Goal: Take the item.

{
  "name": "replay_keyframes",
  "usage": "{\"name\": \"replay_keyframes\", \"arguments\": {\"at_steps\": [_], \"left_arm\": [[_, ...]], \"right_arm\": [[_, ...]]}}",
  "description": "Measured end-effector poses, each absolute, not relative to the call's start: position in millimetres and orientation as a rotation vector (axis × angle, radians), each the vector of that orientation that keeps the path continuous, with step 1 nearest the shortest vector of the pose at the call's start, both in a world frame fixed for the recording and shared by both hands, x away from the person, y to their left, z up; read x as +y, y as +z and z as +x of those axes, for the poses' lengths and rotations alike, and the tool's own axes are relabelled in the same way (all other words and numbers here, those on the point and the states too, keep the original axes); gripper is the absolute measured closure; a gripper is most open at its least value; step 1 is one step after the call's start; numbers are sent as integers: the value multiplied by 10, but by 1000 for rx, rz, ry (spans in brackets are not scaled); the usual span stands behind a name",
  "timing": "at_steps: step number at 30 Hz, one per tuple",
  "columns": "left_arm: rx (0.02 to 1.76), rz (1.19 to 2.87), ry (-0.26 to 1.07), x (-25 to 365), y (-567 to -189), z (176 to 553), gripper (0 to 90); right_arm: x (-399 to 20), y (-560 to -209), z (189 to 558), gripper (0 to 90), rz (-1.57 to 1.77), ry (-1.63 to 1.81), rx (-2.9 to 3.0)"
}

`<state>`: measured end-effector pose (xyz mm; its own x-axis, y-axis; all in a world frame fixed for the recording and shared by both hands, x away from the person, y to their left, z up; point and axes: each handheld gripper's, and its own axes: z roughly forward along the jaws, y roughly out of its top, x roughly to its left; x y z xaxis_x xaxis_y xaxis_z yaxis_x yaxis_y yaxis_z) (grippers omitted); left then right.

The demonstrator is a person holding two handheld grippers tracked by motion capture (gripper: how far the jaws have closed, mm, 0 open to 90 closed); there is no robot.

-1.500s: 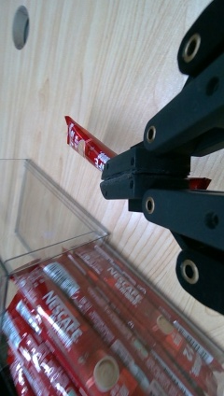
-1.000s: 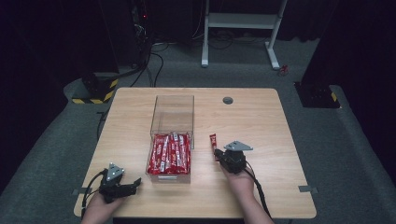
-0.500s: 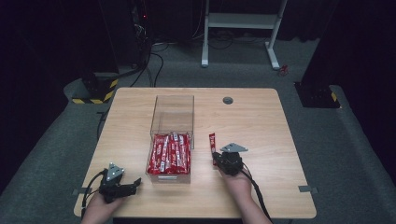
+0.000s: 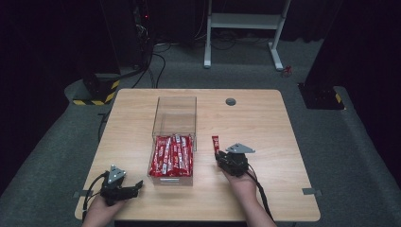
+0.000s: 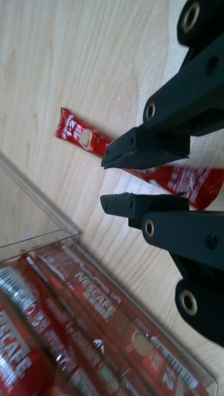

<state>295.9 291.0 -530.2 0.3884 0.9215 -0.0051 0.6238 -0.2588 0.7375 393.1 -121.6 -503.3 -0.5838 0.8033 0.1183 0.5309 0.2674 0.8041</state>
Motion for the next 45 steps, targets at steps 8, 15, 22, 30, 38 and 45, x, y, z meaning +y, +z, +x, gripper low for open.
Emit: {"name": "replay_keyframes", "arguments": {"at_steps": [8, 15, 22, 30, 38, 45], "left_arm": [[1323, 1985, 575, 2907, -5303, 2959, 144], [1318, 1992, 577, 2907, -5301, 2966, 144], [1315, 1990, 572, 2904, -5302, 2967, 144], [1307, 1997, 562, 2916, -5298, 2969, 143], [1307, 1995, 564, 2911, -5300, 2969, 143], [1308, 1996, 563, 2911, -5299, 2968, 144]], "right_arm": [[-1211, -4932, 3881, 667, 1180, 1254, 2214], [-1184, -4842, 3823, 574, 1153, 1271, 2200], [-1208, -4784, 3790, 540, 1151, 1282, 2168], [-1204, -4762, 3804, 520, 1179, 1256, 2174], [-1271, -4742, 3805, 468, 1175, 1220, 2177], [-1489, -4789, 3806, 431, 1214, 1192, 2154]]}}
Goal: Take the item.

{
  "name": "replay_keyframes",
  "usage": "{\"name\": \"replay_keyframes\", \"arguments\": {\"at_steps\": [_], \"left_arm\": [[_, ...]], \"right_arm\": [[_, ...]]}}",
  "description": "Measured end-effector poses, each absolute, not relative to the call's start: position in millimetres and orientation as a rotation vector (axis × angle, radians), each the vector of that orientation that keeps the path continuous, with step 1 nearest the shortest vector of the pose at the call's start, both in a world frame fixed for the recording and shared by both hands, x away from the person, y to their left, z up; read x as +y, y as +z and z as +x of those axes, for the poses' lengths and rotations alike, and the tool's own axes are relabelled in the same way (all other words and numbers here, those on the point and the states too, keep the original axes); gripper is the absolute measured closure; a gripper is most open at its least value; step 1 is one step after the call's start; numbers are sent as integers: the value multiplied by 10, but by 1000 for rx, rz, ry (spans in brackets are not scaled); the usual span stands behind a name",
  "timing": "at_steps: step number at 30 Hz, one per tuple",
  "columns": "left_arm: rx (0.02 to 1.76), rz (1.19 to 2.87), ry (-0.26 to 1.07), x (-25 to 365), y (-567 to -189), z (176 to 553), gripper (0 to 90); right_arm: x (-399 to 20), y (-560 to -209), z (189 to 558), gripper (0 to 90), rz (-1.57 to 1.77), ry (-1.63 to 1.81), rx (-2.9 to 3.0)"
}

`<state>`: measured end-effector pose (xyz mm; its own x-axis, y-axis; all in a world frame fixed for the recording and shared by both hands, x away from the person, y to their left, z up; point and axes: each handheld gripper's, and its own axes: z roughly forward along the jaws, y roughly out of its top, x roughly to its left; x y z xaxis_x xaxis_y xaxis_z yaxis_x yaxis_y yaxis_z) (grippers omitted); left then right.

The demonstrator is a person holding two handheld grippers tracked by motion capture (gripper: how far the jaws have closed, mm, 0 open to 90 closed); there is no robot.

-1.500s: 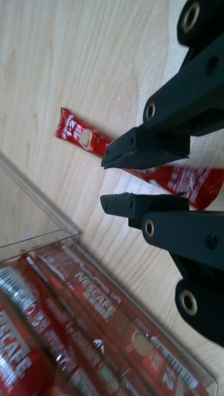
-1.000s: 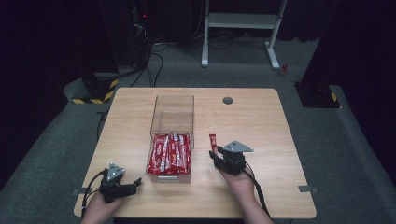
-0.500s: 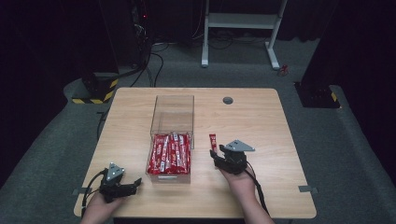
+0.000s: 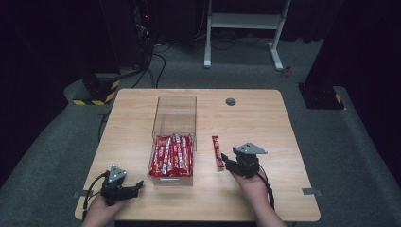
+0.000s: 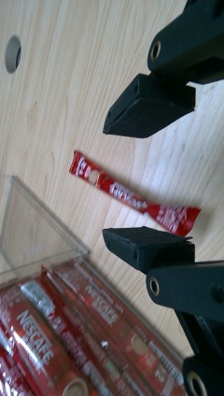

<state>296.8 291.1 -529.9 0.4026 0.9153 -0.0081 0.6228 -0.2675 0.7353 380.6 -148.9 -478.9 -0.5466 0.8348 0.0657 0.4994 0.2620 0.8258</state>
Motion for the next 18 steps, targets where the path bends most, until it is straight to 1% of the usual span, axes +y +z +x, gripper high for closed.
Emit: {"name": "replay_keyframes", "arguments": {"at_steps": [9, 12, 18], "left_arm": [[1306, 1999, 569, 2908, -5300, 2969, 144], [1306, 1998, 568, 2908, -5300, 2969, 144], [1305, 2000, 569, 2908, -5300, 2969, 144]], "right_arm": [[-1713, -4815, 3802, 367, 1241, 1143, 2129], [-1824, -4852, 3807, 322, 1276, 1112, 2135], [-2075, -4954, 3778, 274, 1316, 1028, 2110]]}}
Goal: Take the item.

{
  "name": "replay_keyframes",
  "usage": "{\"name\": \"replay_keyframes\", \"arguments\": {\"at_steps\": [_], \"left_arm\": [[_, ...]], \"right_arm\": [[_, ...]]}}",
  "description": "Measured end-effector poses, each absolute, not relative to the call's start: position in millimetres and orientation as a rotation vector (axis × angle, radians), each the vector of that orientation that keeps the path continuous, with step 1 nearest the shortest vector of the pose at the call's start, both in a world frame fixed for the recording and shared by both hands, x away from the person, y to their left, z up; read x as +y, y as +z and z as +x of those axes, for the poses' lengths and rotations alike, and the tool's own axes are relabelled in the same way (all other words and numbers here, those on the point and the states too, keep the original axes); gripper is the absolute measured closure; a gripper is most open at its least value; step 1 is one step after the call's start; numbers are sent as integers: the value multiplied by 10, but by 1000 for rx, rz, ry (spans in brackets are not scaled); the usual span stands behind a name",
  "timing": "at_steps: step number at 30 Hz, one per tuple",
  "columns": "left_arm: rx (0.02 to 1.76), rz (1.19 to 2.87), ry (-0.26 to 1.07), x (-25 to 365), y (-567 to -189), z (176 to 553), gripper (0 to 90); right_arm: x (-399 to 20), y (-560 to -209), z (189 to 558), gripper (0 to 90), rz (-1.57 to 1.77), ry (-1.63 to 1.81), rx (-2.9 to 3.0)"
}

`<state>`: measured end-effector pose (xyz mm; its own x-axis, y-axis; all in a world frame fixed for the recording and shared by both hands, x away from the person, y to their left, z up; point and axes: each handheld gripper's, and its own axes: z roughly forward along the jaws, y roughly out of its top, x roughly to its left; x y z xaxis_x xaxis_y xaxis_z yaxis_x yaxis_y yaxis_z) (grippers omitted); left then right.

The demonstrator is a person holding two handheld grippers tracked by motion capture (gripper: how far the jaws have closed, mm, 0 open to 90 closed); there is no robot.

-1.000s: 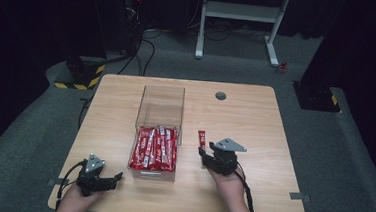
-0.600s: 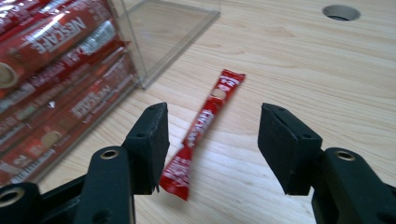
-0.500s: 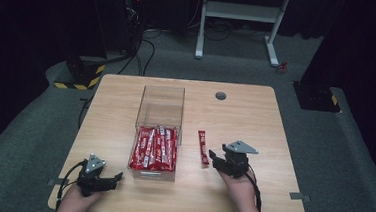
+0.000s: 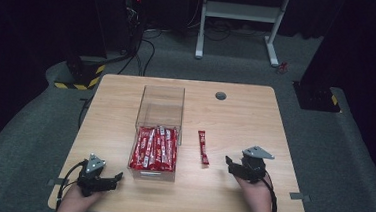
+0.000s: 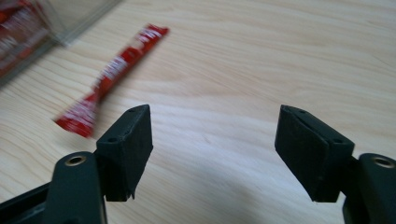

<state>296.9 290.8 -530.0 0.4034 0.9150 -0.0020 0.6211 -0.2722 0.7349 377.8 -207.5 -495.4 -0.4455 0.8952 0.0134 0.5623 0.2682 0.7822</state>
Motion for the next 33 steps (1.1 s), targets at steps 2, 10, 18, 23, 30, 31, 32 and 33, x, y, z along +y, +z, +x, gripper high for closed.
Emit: {"name": "replay_keyframes", "arguments": {"at_steps": [2, 10, 18, 23, 30, 31, 32, 33], "left_arm": [[1305, 1998, 566, 2912, -5300, 2969, 144], [1305, 2001, 572, 2905, -5300, 2968, 144], [1304, 2002, 573, 2906, -5300, 2969, 144], [1306, 1998, 574, 2904, -5302, 2968, 144], [1306, 1997, 574, 2903, -5302, 2969, 144], [1306, 1997, 574, 2903, -5302, 2969, 144], [1306, 1997, 574, 2903, -5302, 2969, 144], [1306, 1997, 574, 2903, -5302, 2969, 144]], "right_arm": [[-2165, -4984, 3759, 274, 1332, 1006, 2101], [-2496, -5133, 3641, 252, 1416, 914, 2095], [-2710, -5232, 3484, 207, 1429, 854, 2083], [-2752, -5239, 3492, 141, 1461, 858, 2093], [-2671, -5242, 3561, 125, 1442, 854, 2106], [-2655, -5239, 3563, 124, 1452, 853, 2107], [-2651, -5241, 3570, 122, 1445, 853, 2109], [-2645, -5240, 3572, 120, 1449, 852, 2108]]}}
